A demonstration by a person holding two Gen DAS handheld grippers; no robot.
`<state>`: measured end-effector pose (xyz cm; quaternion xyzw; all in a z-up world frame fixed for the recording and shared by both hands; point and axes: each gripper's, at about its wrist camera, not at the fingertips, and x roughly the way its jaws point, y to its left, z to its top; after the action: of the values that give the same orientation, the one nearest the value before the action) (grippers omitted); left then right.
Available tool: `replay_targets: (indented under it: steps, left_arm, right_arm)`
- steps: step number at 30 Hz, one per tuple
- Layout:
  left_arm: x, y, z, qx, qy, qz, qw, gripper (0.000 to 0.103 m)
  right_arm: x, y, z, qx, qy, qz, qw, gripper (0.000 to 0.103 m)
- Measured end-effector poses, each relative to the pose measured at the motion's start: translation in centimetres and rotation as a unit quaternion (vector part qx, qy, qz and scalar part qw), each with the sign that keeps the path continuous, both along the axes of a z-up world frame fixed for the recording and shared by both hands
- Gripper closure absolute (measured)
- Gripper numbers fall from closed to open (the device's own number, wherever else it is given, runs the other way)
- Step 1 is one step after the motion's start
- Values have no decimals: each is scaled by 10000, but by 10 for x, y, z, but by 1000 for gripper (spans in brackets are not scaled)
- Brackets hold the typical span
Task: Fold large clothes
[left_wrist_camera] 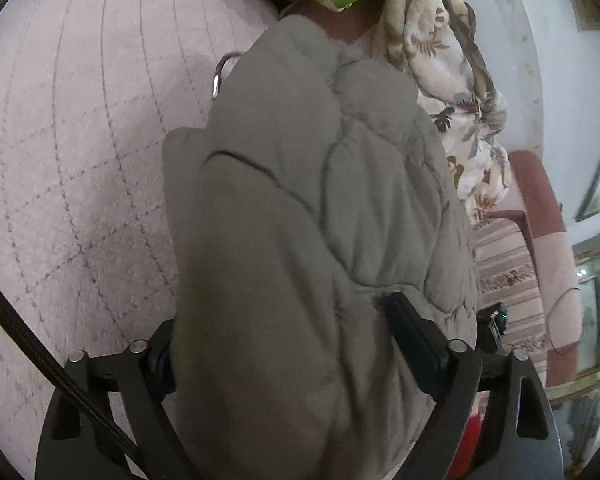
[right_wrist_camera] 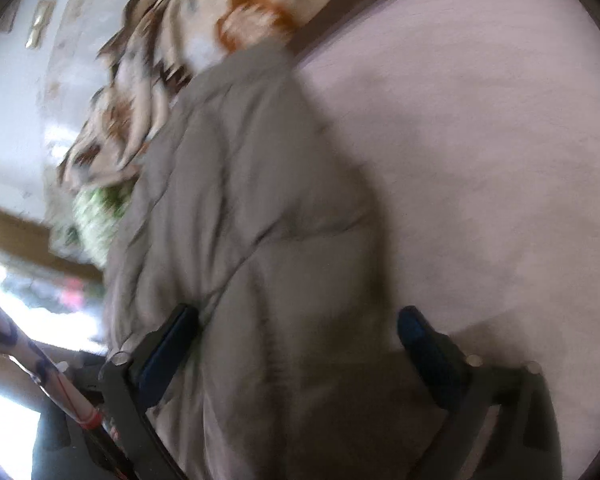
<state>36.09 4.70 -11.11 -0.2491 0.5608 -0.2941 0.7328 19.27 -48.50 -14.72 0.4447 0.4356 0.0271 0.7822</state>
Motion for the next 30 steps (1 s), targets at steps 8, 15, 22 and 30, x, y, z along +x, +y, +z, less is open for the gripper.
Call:
replay_targets:
  steps: [8,15,22,30]
  left_arm:
    - [-23,-9,60,247,-732,172,9969,57]
    - [-48,-2,71,243,-782,130,9966,57]
    - [-61,8,47,436,-530,182,9975,54]
    - [-57,32,29,154,-103,727,9972,42]
  right_arm:
    - [-7,20,40,-431,-250,-70,9987,57]
    - [-31,39,84,-561,-667,-27,9962,60]
    - [-59,44,77,-622,-548,-58,9965,61]
    - [-58,26,37,-672,96,-524,9963,31]
